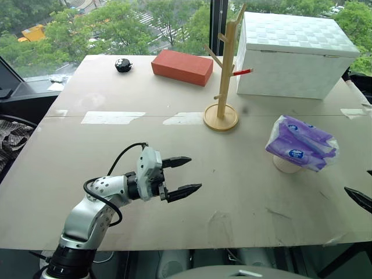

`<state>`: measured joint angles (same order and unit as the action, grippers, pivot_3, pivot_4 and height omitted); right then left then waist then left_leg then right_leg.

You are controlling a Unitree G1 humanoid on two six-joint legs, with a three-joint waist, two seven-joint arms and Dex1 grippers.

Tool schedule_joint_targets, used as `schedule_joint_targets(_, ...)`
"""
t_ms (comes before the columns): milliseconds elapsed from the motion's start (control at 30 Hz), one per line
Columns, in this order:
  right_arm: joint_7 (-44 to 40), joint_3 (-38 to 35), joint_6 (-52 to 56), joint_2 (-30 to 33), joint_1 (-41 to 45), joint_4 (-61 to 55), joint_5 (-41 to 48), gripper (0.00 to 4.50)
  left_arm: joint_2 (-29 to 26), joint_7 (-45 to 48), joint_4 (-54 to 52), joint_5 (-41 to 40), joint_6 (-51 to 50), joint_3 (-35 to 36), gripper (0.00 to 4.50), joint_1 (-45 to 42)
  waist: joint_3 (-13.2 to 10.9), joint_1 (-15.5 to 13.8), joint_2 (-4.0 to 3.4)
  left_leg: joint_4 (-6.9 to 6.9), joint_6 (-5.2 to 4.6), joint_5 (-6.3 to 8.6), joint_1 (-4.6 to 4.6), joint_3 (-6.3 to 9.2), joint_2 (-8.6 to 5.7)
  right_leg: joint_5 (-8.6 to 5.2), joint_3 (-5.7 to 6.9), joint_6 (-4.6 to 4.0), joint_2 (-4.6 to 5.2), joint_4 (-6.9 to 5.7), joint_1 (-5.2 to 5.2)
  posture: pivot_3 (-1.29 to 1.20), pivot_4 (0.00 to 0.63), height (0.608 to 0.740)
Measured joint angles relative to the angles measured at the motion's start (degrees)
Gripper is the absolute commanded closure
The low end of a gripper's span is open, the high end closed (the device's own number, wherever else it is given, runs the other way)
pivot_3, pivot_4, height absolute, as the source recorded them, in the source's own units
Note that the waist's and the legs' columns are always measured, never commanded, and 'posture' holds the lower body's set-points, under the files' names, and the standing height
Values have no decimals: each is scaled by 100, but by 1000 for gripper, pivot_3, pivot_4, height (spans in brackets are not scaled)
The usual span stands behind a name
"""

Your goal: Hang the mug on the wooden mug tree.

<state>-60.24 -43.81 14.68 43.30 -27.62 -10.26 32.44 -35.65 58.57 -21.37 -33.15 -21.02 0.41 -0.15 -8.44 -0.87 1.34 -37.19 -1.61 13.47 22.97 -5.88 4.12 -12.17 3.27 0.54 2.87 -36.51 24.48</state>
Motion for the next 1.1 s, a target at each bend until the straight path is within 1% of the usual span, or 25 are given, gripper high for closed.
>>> schedule_joint_targets(100,131,-18,-38,-3,-2,-66,-99,18,14,45,92,33,32,-47,0,-77,-1,-2,-5,-1,0,0,0,-1,-1,0,0,0,0,0,0,0,150,740)
schedule_joint_targets(167,550,-191,-169,-59,-13,-494,-433,18,79,194,356,27,99,-54,0,-301,-10,-11,-23,-3,0,0,2,0,-4,1,1,1,0,-2,2,0,150,740)
schedule_joint_targets(233,826,-461,-285,-38,-59,-1038,-714,18,115,313,436,2,167,-55,0,-465,-9,-9,-27,-2,0,0,1,2,-4,1,2,1,-2,-3,1,0,150,740)
schedule_joint_targets(300,1035,-780,12,129,-229,-1780,-842,18,176,468,546,-39,177,-85,0,-745,-10,-8,-25,-1,0,0,2,3,-5,0,3,0,-4,-2,1,0,150,740)
schedule_joint_targets(400,1061,-1080,452,316,-441,-2712,-846,18,274,712,804,-46,262,-164,0,-1074,-11,-7,-22,-1,0,0,6,3,-7,0,2,0,-7,0,2,0,150,740)
schedule_joint_targets(500,782,-1383,977,628,-654,-3352,-497,18,298,931,991,-27,304,-287,0,-1205,-17,1,-10,-1,0,0,7,4,-8,0,1,1,-8,5,1,0,150,740)
schedule_joint_targets(600,678,-1576,1250,721,-725,-3960,-413,18,375,1089,1181,-2,415,-333,0,-1310,-26,1,7,-3,0,0,8,8,-7,0,4,1,-8,5,1,0,150,740)
schedule_joint_targets(667,698,-1391,1247,828,-708,-4332,-576,18,393,1225,1200,-12,460,-338,0,-1358,-27,3,8,-4,0,0,8,9,-5,0,5,1,-8,5,0,0,150,740)
schedule_joint_targets(733,831,-925,1178,1020,-604,-4612,-988,18,418,1373,1195,-65,467,-354,0,-1450,-28,6,10,-6,0,0,8,9,-4,0,5,1,-7,5,0,0,150,740)
schedule_joint_targets(800,960,-542,1072,1076,-496,-4681,-1373,18,442,1462,1190,-79,496,-370,0,-1486,-28,5,11,-8,0,0,9,9,-5,0,5,1,-5,5,0,0,150,740)
schedule_joint_targets(967,1134,150,771,1083,-271,-4430,-2172,18,429,1539,1100,-221,460,-310,0,-1408,-32,5,19,-9,0,0,20,16,-7,0,11,1,-8,10,2,0,150,740)
schedule_joint_targets(1100,1273,811,484,1096,25,-4008,-2799,18,441,1373,827,-305,425,-256,0,-1263,-34,10,20,-9,-1,-1,20,17,-8,0,12,1,-8,10,2,0,150,740)
